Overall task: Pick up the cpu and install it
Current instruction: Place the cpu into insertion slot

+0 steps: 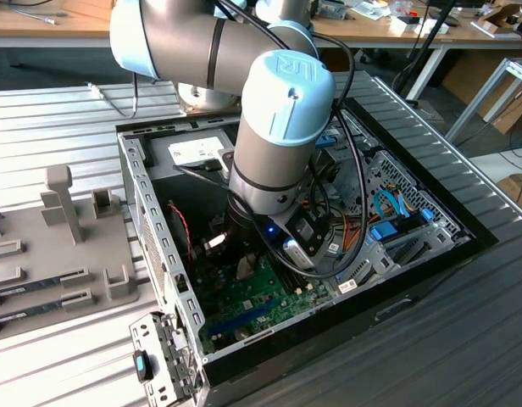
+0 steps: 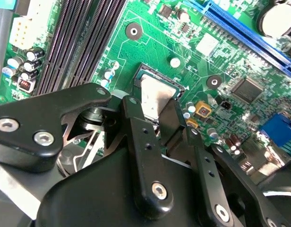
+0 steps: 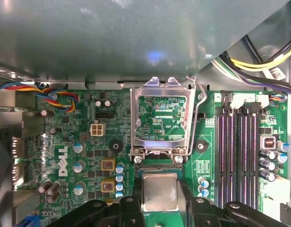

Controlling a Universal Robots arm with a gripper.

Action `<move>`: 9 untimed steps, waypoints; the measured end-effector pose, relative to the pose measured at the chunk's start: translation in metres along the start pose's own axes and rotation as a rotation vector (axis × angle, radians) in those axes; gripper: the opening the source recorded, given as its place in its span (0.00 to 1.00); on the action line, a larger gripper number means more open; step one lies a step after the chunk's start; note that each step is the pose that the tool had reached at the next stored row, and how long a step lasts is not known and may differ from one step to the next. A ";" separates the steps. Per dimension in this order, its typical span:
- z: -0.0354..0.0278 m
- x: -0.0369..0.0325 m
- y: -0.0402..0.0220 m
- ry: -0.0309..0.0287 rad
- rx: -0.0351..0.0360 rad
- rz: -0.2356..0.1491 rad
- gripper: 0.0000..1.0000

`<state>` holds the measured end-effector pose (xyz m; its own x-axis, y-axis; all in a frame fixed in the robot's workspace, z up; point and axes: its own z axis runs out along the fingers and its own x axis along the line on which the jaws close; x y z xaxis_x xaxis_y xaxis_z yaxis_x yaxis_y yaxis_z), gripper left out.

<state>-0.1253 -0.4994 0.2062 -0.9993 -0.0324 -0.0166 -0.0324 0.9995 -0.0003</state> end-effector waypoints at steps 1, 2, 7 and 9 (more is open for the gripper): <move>-0.0004 0.0000 0.0000 0.0000 0.0001 0.000 0.40; -0.0007 0.0000 0.0000 0.0000 0.0000 0.000 0.40; -0.0008 -0.0003 -0.0001 0.0014 0.0004 -0.001 0.40; -0.0006 -0.0003 0.0000 0.0022 0.0001 -0.009 0.40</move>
<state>-0.1249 -0.4995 0.2068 -0.9990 -0.0418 -0.0144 -0.0418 0.9991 -0.0006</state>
